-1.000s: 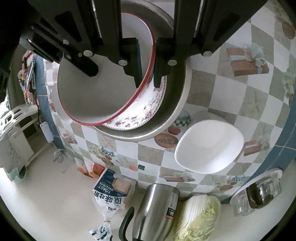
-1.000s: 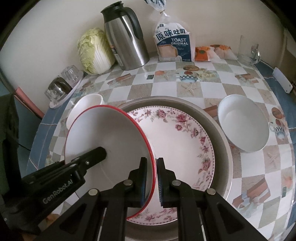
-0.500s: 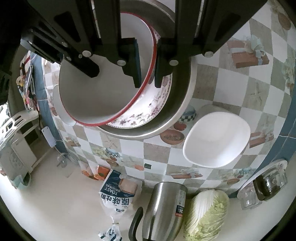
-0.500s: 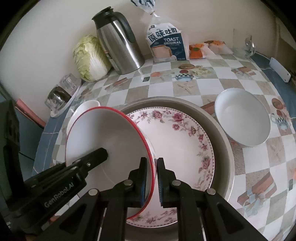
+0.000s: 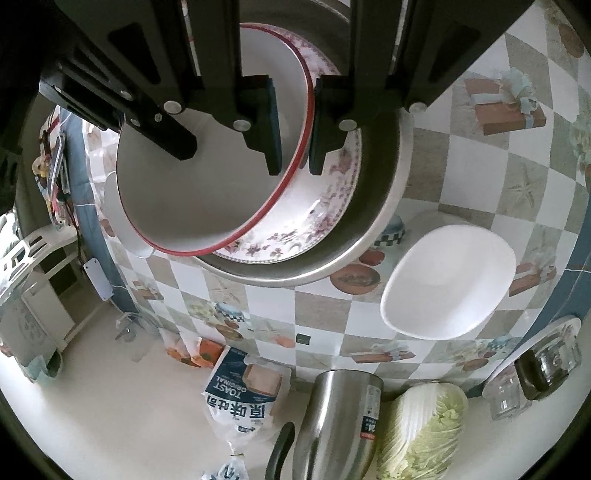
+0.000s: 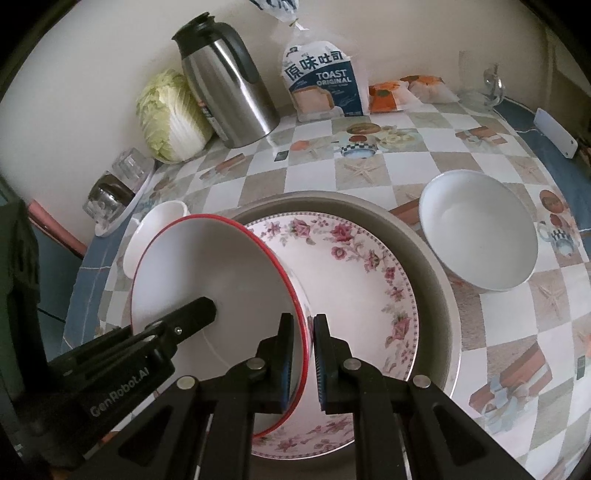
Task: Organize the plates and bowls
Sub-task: 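Lower the red-rimmed bowl onto the pink-floral plate with the right gripper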
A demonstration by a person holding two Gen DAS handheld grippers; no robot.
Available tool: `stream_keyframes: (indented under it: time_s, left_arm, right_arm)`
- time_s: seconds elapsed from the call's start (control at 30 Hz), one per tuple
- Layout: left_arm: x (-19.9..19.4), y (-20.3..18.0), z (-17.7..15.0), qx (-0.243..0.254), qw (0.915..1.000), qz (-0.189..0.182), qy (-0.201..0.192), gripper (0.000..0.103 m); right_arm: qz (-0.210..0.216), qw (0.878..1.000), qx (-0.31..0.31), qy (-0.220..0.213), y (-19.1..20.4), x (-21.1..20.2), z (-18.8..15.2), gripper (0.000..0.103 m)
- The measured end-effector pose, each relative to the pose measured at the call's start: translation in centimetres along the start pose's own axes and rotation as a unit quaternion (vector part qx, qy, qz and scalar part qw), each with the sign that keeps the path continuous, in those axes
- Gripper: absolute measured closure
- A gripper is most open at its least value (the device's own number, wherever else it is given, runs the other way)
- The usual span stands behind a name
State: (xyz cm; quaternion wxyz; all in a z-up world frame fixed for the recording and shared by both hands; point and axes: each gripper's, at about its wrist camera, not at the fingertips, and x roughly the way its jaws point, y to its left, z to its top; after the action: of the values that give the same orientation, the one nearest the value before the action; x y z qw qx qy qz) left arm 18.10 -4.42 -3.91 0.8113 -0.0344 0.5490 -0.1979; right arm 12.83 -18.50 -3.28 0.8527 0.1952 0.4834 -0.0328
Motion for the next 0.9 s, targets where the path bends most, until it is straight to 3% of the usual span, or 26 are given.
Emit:
stream_keyframes:
  time_s: [0.9]
  left_arm:
    - [0.85,-0.64,-0.06,-0.004,0.9999,0.000,0.010,0.086]
  right_arm:
    - [0.005,1.000,0.022,0.007,-0.96,0.83,0.51,0.088]
